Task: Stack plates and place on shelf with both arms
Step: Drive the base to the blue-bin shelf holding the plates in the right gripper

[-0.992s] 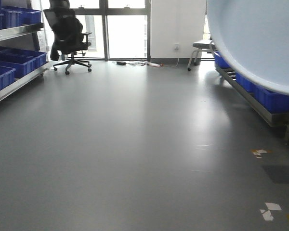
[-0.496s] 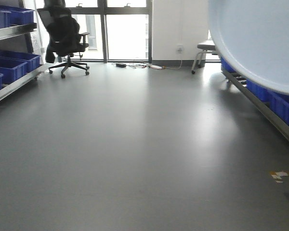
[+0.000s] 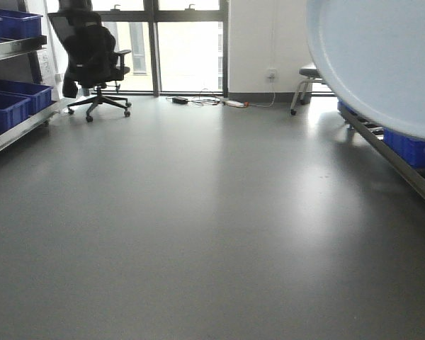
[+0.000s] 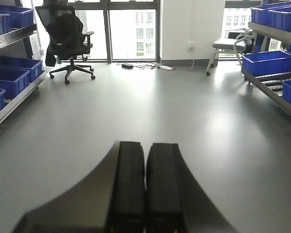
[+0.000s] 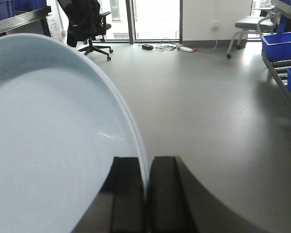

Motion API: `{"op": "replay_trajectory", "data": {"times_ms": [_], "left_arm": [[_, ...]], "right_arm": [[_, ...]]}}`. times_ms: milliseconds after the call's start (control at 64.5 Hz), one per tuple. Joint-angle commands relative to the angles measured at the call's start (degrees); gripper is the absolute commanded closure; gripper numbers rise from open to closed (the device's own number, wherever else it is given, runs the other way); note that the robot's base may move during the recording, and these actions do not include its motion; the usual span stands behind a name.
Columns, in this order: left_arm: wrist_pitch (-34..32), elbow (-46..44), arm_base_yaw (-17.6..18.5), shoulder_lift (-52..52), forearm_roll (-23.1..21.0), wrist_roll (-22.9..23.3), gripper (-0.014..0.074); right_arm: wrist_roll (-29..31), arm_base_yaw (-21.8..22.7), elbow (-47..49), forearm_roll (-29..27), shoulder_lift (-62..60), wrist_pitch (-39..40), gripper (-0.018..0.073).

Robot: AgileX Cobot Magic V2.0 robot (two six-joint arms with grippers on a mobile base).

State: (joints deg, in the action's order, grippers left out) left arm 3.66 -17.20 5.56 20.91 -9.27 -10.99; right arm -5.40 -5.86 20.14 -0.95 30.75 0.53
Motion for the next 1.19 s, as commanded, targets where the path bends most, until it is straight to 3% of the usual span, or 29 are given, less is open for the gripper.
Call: {"op": "replay_trajectory", "data": {"times_ms": [0, 1179], "left_arm": [[-4.7, -1.6, 0.0, 0.5, -0.1, 0.1, 0.0514], [-4.7, -1.6, 0.0, 0.5, -0.1, 0.1, 0.0514]], "right_arm": [[-0.1, 0.1, 1.8, 0.3, -0.1, 6.4, 0.0510], [-0.1, 0.1, 1.8, 0.3, -0.1, 6.3, 0.0510]]}}
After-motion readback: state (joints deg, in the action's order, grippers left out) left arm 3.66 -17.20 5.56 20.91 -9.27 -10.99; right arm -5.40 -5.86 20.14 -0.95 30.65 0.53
